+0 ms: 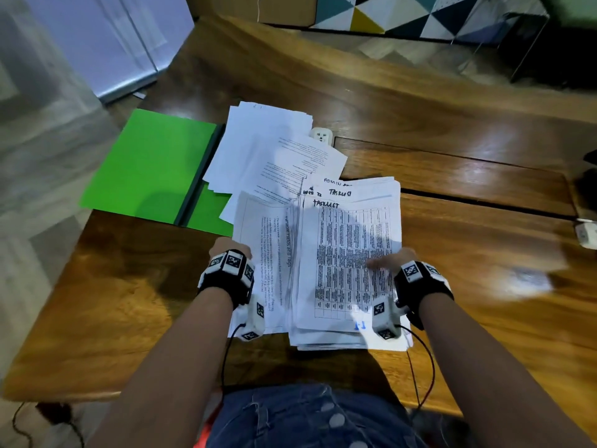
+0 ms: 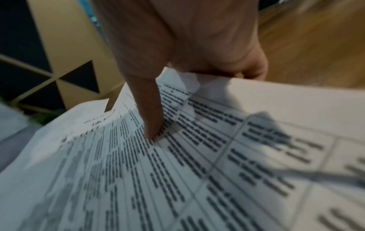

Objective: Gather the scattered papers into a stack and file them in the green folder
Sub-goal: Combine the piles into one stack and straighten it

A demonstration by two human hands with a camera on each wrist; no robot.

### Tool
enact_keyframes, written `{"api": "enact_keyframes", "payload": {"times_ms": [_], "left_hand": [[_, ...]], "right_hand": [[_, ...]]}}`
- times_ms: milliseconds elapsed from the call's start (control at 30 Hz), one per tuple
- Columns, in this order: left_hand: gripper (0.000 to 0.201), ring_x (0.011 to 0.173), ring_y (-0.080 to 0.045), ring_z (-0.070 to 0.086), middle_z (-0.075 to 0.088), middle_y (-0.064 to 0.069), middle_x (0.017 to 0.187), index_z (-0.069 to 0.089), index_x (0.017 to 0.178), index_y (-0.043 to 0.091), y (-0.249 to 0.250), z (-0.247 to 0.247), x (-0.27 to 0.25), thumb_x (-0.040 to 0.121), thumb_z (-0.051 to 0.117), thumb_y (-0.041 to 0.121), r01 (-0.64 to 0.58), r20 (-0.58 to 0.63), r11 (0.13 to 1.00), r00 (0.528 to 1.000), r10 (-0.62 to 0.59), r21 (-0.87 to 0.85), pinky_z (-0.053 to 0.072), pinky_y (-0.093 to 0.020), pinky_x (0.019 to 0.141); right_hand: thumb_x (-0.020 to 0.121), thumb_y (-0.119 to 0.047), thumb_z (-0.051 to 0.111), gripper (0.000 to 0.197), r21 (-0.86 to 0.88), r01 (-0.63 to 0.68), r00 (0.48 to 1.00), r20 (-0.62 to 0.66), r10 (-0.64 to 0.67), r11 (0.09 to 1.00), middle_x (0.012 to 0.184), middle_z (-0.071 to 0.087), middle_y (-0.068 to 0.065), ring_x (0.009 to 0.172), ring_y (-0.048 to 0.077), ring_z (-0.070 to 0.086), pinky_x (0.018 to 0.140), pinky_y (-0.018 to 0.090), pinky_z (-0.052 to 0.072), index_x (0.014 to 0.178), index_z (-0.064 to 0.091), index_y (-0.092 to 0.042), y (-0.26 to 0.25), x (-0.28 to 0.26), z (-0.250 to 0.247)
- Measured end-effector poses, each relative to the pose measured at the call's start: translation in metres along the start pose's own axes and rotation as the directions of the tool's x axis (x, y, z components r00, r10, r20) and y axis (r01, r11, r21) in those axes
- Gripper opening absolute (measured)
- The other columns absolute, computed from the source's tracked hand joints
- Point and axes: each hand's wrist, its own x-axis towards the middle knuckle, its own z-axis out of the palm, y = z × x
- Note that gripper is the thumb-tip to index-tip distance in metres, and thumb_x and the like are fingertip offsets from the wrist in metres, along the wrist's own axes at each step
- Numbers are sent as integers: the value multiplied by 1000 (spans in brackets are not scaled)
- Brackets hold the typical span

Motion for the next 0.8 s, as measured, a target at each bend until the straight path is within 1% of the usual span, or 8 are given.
{"api": "enact_keyframes", "payload": {"times_ms": [67, 200, 333, 467, 567, 633, 700, 800], "left_hand": [[15, 104, -32, 64, 66, -19, 113, 61, 85, 0, 5, -2, -3, 82, 66, 14, -69, -16, 995, 997, 71, 72, 46, -30, 74], [20, 101, -36, 64, 67, -20, 109, 65, 99, 0, 15, -4, -5, 84, 59, 12, -203, -66, 968, 974, 215, 147, 47, -32, 73], [19, 98, -36, 64, 68, -21, 104, 65, 97, -2, 35, -21, -3, 86, 56, 11, -312, -68, 908, 937, 343, 280, 44, -32, 69], [29, 101, -37, 64, 66, -23, 107, 63, 104, -5, 69, -50, 6, 84, 61, 16, -384, -62, 868, 904, 423, 313, 50, -37, 78], [27, 87, -35, 64, 67, -25, 103, 65, 93, -3, 92, -66, 20, 81, 64, 21, -439, -38, 863, 886, 462, 250, 48, -34, 70], [24, 80, -31, 59, 68, -24, 104, 65, 91, 0, 106, -68, 30, 80, 66, 21, -455, -46, 873, 882, 469, 175, 46, -30, 70], [34, 88, -31, 60, 66, -23, 110, 64, 105, -3, 116, -62, 41, 79, 70, 18, -436, -26, 891, 897, 442, 126, 49, -32, 78], [47, 102, -34, 61, 64, -21, 117, 62, 116, -1, 127, -49, 51, 77, 73, 23, -413, 41, 900, 911, 411, 141, 49, -37, 91]], "right_hand": [[70, -18, 82, 77, 51, -13, 1000, 22, 12, 999, 102, 64, 22, 77, 33, 58, 68, 39, 51, 130, 43, 10, -1, -1, -3], [78, -13, 75, 66, 115, -12, 1000, 29, 9, 993, 126, 57, 25, 112, 41, 56, 84, 39, 46, 131, 43, 11, -7, -9, -8], [79, -16, 75, 70, 263, 7, 1000, -17, -3, 965, 133, 52, 24, 121, 41, 51, 97, 44, 45, 134, 40, 8, -2, -8, -18], [80, -6, 69, 70, 458, 39, 999, -11, -38, 888, 120, 61, 18, 114, 30, 56, 99, 38, 42, 141, 35, 1, 10, 1, -42], [80, -7, 70, 74, 510, 32, 998, -55, -5, 859, 138, 50, 22, 129, 35, 47, 106, 43, 38, 143, 32, -1, 16, 10, -59], [83, -10, 70, 76, 437, 0, 992, -110, 53, 899, 145, 40, 23, 133, 39, 41, 107, 45, 37, 145, 27, -2, 16, 14, -67], [86, -17, 67, 74, 328, -39, 985, -149, 93, 944, 147, 37, 22, 133, 39, 40, 106, 43, 38, 146, 26, -1, 15, 21, -69], [93, -21, 57, 52, 100, -64, 988, -135, 77, 993, 144, 43, 20, 128, 33, 48, 102, 36, 43, 139, 41, -1, 15, 35, -66]]}}
